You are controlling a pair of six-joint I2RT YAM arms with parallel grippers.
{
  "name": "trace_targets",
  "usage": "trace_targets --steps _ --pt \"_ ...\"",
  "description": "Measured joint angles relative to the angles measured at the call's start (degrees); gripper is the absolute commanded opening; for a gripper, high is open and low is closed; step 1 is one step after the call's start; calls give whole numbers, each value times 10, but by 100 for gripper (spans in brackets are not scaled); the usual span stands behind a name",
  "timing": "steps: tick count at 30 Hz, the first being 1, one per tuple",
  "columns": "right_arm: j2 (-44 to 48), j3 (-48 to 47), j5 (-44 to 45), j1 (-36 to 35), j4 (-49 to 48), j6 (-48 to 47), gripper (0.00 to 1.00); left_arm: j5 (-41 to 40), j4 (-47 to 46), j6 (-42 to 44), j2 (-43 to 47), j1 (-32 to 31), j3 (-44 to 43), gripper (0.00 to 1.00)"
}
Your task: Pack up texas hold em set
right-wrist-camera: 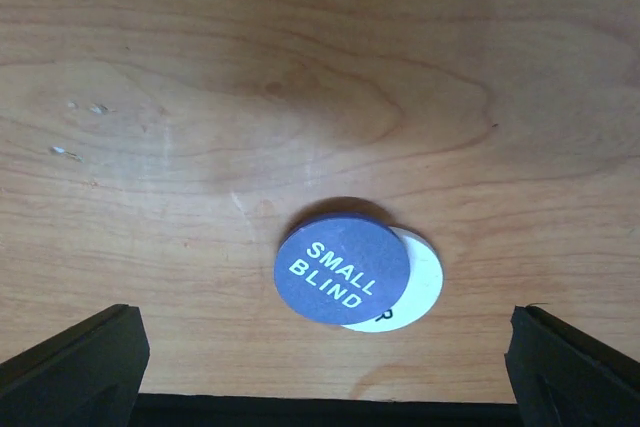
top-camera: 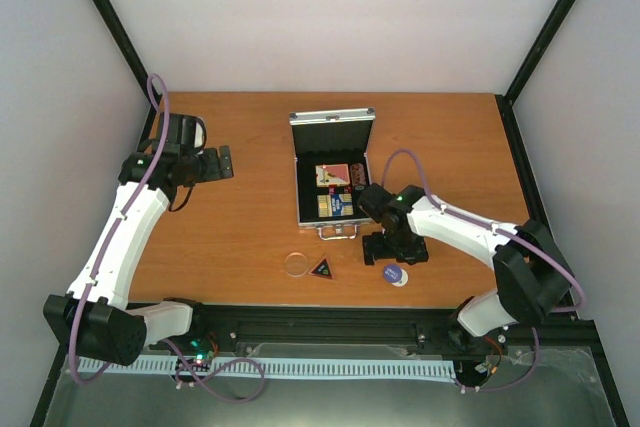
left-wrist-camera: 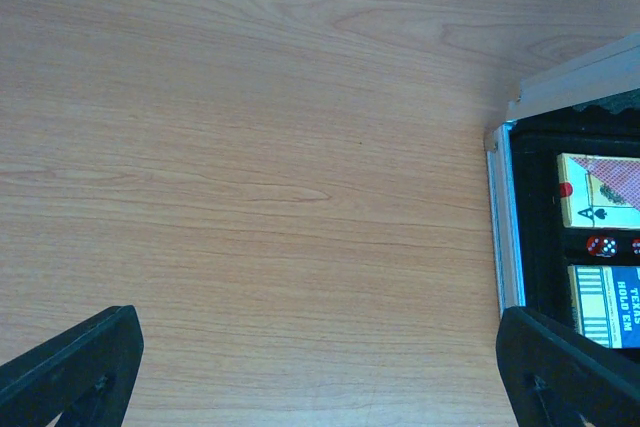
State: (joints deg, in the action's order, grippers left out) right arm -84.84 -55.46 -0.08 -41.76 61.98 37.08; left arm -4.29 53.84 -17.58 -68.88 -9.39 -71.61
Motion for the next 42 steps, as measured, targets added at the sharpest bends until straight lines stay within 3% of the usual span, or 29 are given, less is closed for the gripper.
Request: trace_targets --steps 15,42 --pt "1 102 -34 0 -67 69 100 8 0 0 0 0 0 100" --pt "5 133 -37 21 -119 112 96 8 0 0 0 0 0 100"
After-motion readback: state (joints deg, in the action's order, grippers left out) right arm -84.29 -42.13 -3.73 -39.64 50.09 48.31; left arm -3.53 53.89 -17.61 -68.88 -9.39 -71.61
